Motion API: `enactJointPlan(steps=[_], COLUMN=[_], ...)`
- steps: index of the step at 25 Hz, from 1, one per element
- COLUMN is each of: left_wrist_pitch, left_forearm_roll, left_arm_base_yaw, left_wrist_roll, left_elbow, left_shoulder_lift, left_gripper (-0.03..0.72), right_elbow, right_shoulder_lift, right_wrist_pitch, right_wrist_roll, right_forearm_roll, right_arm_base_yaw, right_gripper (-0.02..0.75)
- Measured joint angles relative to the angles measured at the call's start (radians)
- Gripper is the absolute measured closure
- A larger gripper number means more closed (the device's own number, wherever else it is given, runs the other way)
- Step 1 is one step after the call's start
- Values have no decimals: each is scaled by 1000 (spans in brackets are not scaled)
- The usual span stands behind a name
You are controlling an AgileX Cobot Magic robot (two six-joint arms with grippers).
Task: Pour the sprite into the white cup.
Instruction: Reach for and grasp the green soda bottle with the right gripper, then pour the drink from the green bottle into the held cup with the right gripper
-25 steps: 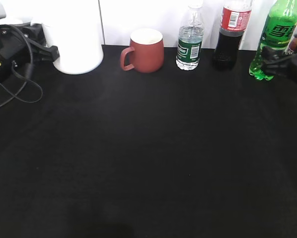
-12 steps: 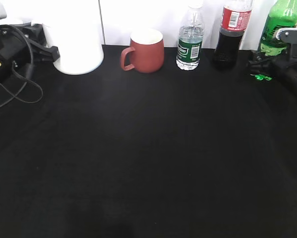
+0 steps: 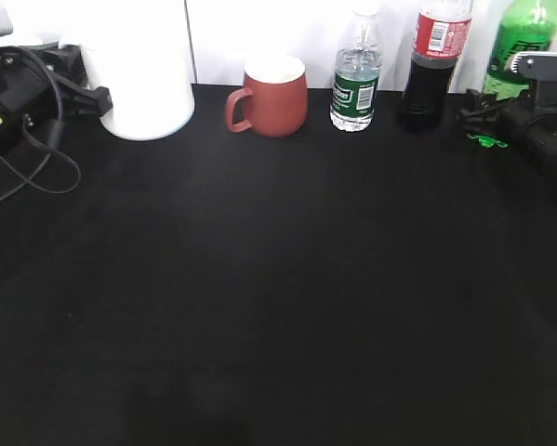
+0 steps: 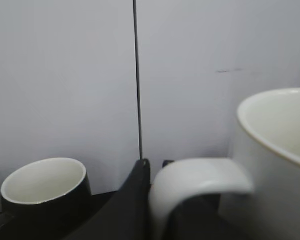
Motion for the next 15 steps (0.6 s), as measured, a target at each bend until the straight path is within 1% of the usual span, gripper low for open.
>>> enactJointPlan(steps=[5,6,9,12,15], left_wrist_pitch=[0,0,-2,-6,-10], left_forearm_roll=[1,10,88,114,202], left_arm_base_yaw=[0,0,-1,-4,-5], left_wrist_roll=[1,1,2,-9,-79], left_elbow=[0,0,0,0,0], left_shoulder_lift=[0,0,0,-2,-37], left_gripper=[647,647,647,647,647], right_elbow=[2,14,118,220,345], right_shoulder_lift=[10,-3,-119,-210,-321], right_wrist_pitch=[-53,-75,-95,-161,-158], right_wrist_roll=[0,0,0,0,0], right_forearm_roll=[-11,-12,-12,-21,-95], right_arm_base_yaw=[0,0,0,0,0], right_gripper=[248,331,343,343,344])
